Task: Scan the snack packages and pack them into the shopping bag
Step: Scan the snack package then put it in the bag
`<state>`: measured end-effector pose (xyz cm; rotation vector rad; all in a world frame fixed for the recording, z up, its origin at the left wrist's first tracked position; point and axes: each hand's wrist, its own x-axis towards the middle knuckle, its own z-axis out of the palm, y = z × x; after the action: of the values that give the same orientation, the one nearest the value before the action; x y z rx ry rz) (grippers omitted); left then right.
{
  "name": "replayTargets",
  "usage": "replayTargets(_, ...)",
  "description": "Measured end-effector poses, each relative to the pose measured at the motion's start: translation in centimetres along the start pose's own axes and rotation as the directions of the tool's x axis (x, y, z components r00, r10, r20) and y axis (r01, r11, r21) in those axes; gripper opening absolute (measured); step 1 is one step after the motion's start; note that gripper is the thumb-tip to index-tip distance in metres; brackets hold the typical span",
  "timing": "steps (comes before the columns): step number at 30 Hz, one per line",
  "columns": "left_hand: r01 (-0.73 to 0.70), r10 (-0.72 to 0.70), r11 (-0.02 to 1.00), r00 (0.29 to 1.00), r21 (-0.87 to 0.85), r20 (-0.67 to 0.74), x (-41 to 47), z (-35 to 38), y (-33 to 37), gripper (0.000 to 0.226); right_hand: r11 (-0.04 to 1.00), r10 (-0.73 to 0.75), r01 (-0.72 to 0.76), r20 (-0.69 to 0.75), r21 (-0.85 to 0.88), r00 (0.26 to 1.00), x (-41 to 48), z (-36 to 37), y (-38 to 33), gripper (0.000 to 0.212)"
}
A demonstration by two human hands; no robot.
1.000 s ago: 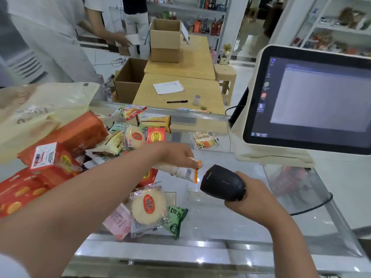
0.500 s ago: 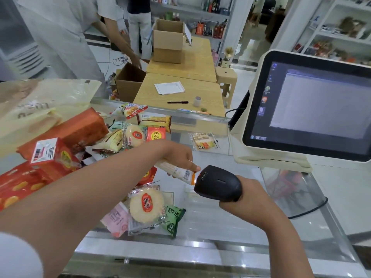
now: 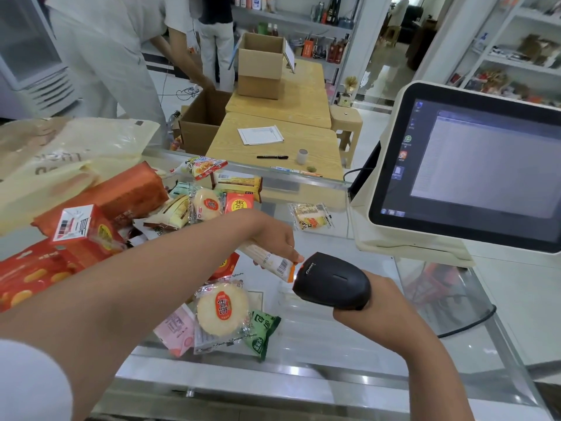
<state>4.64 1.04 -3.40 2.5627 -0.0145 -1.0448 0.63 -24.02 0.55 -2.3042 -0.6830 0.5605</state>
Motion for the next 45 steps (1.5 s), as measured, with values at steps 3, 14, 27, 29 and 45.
replayTargets(3, 0.003, -0.003, 1.0, 1.0, -0.004, 0.009, -0.1, -0.2, 0.1, 0.049, 1.0, 0.006, -0.007, 0.014, 0.024, 1.0, -0.1, 0.0, 0.0, 0.019)
replayTargets(14, -0.004, 0.004, 0.999, 1.0, -0.035, 0.019, -0.3, -0.4, 0.3, 0.046, 1.0, 0.003, -0.004, 0.034, 0.01, 0.999, -0.7, 0.1, -0.2, 0.015)
replayTargets(27, 0.005, -0.005, 1.0, 1.0, 0.013, -0.005, -0.2, 0.0, 0.4, 0.056, 0.999, 0.024, -0.028, 0.096, 0.042, 0.995, -1.7, 0.2, -1.2, 0.017)
replayTargets(29, 0.007, -0.007, 1.0, 1.0, 0.023, -0.005, -0.1, 0.1, 0.4, 0.055, 0.998, 0.032, -0.037, 0.102, 0.048, 0.994, -1.7, 0.2, -1.2, 0.017)
replayTargets(45, 0.024, -0.024, 1.0, 1.0, 0.001, -0.003, -0.5, 0.3, 0.2, 0.057, 0.998, 0.046, -0.051, 0.125, 0.041, 0.991, -1.8, 0.1, -1.7, 0.017)
